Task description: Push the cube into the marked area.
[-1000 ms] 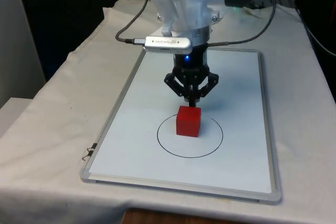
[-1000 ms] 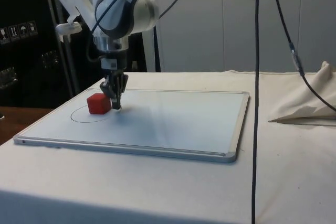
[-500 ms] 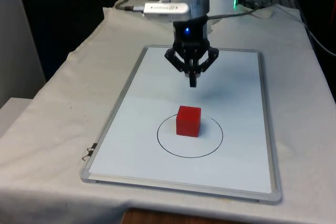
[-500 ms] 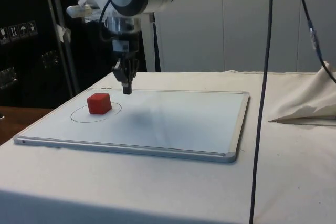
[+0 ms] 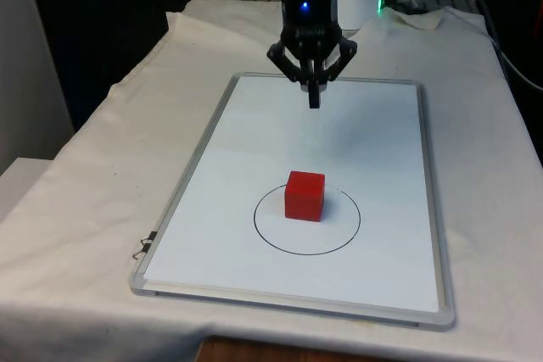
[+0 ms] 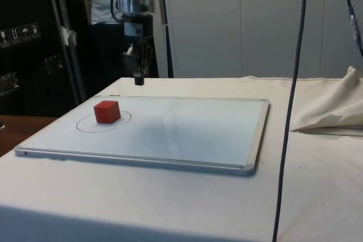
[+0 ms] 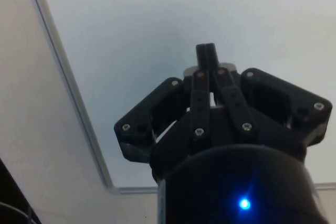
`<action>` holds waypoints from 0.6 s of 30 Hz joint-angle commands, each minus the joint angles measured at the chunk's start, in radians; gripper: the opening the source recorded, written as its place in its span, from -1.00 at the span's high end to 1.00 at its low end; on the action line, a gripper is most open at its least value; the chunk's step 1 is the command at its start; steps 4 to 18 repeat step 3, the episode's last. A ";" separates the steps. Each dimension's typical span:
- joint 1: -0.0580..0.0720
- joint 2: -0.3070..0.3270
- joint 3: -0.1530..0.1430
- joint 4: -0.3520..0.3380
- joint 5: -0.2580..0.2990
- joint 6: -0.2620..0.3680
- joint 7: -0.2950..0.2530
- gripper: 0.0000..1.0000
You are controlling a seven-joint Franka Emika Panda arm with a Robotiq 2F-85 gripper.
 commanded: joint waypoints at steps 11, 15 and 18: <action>0.000 0.001 0.000 0.000 -0.001 0.001 0.000 0.99; 0.000 0.001 0.000 0.000 -0.001 0.001 0.000 0.99; 0.000 0.001 0.000 0.000 -0.001 0.001 0.000 0.99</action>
